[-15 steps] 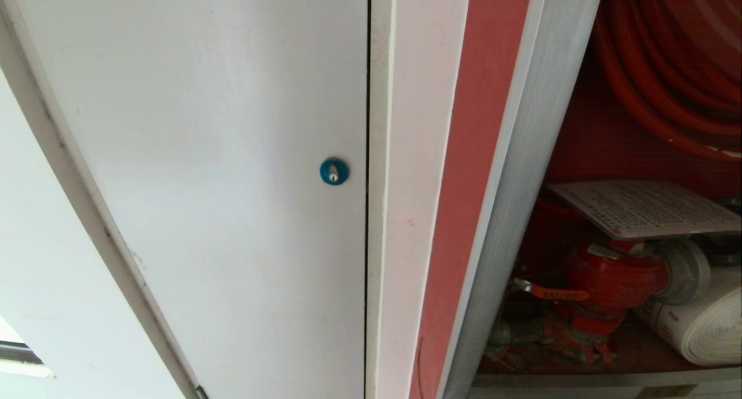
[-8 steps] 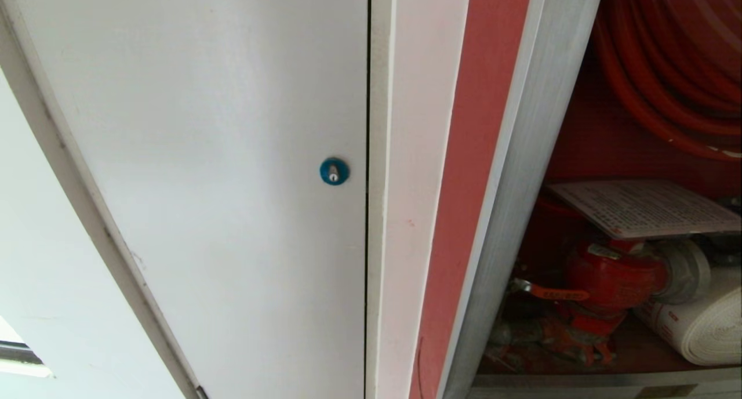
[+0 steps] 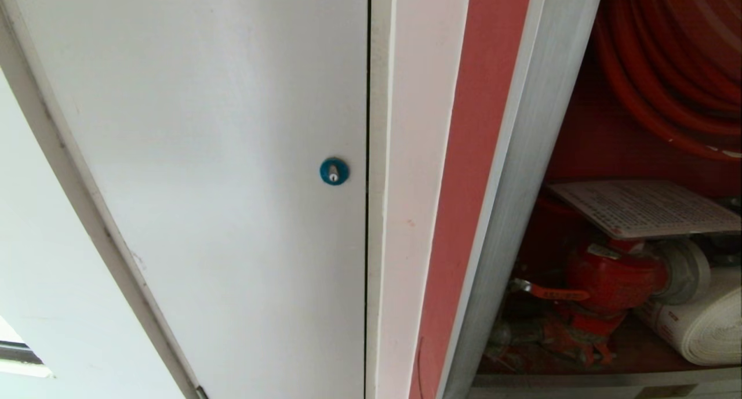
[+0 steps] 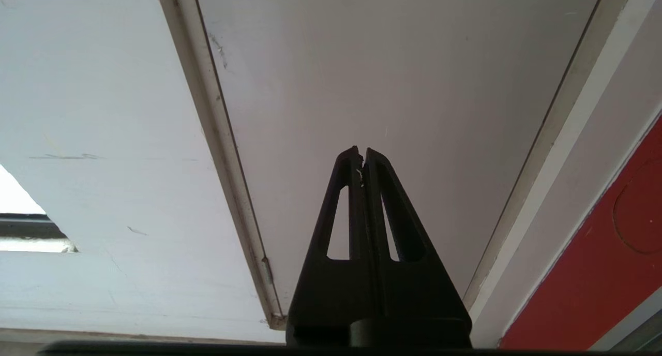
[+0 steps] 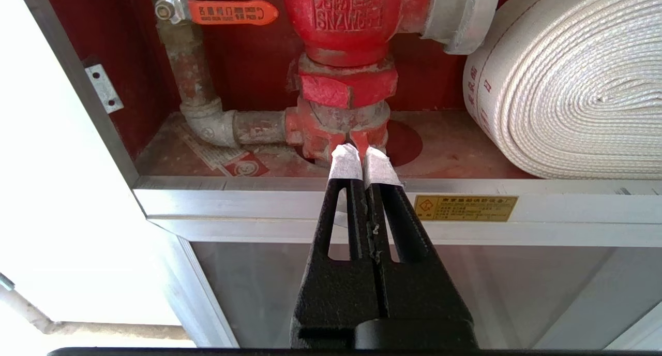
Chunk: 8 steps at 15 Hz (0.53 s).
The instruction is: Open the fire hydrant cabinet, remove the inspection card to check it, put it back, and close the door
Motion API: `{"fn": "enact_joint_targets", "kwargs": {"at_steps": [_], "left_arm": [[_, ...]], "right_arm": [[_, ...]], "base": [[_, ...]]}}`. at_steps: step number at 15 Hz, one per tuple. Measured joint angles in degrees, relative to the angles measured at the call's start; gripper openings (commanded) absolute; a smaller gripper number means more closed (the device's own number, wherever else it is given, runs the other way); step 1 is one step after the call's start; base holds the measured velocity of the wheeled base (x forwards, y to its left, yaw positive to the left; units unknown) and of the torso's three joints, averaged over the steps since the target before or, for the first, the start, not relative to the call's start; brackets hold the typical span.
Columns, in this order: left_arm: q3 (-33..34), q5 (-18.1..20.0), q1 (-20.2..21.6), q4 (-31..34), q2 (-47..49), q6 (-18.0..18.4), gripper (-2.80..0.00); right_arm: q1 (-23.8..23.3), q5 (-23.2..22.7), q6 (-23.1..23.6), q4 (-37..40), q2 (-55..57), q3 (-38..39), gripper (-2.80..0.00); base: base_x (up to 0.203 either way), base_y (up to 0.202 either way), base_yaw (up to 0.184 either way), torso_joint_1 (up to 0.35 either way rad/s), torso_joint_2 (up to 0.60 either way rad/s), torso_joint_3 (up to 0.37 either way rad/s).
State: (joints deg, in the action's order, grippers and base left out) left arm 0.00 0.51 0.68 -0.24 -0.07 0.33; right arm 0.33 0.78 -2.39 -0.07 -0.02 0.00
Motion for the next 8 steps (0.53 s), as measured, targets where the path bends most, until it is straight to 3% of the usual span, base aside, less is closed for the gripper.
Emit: {"fn": "enact_joint_targets", "kwargs": {"at_steps": [8], "left_arm": [[0.0, 0.0, 0.0, 0.0, 0.0, 0.0, -2.80]], "right_arm": [[0.0, 0.0, 0.0, 0.0, 0.0, 0.0, -2.80]], "base": [[0.000, 0.000, 0.000, 0.000, 0.00, 0.000]]}}
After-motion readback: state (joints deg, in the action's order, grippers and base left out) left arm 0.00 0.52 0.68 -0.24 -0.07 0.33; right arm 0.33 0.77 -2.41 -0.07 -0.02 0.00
